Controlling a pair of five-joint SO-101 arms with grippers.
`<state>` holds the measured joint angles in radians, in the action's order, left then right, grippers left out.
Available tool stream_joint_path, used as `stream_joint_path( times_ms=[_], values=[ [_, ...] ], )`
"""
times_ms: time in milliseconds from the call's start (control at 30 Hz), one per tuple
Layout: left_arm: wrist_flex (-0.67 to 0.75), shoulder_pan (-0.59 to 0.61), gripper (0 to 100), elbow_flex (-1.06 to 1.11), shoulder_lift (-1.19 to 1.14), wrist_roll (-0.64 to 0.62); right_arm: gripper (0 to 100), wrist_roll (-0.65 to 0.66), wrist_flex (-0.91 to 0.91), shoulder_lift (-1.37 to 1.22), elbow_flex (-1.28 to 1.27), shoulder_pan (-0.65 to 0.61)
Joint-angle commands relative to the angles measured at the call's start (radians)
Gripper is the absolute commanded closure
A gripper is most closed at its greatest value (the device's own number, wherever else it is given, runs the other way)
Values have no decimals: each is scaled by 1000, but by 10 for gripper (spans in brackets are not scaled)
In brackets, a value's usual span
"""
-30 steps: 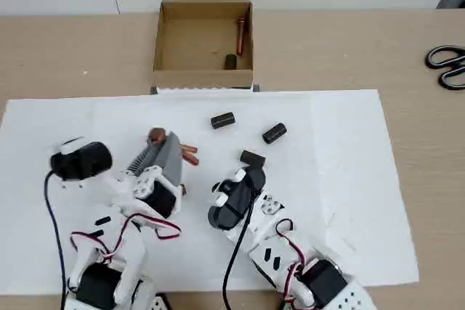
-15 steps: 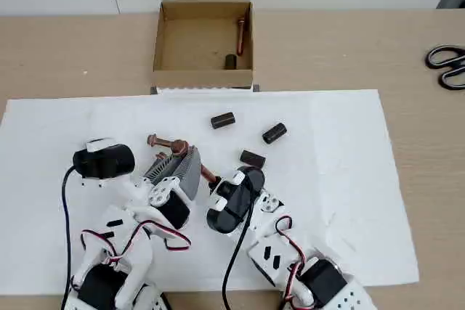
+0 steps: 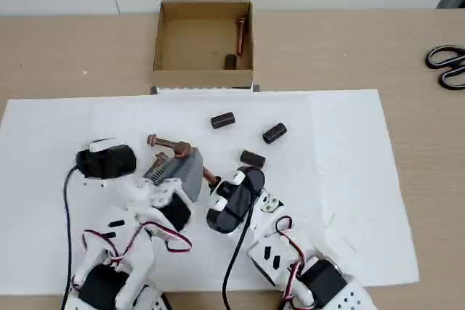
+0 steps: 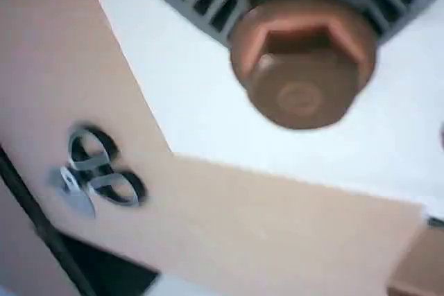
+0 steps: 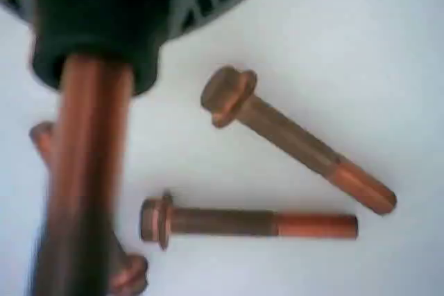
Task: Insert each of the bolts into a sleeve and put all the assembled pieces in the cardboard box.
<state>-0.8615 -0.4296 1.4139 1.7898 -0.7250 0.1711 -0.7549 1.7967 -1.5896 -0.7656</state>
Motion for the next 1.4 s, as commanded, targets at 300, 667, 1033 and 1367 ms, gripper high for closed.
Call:
stream_joint_path(
  times_ms=[300,667,1033,1367],
  values=[
    [-100,-77,993,1,6,63,995,8,36,16,12,-2],
    [-232,-129,992,87,11,64,995,9,93,16,14,-2],
    [-204,-124,773,108,11,109,995,74,93,16,35,-2],
    [-212,-77,724,-5,6,129,995,74,93,16,29,-2]
  ],
)
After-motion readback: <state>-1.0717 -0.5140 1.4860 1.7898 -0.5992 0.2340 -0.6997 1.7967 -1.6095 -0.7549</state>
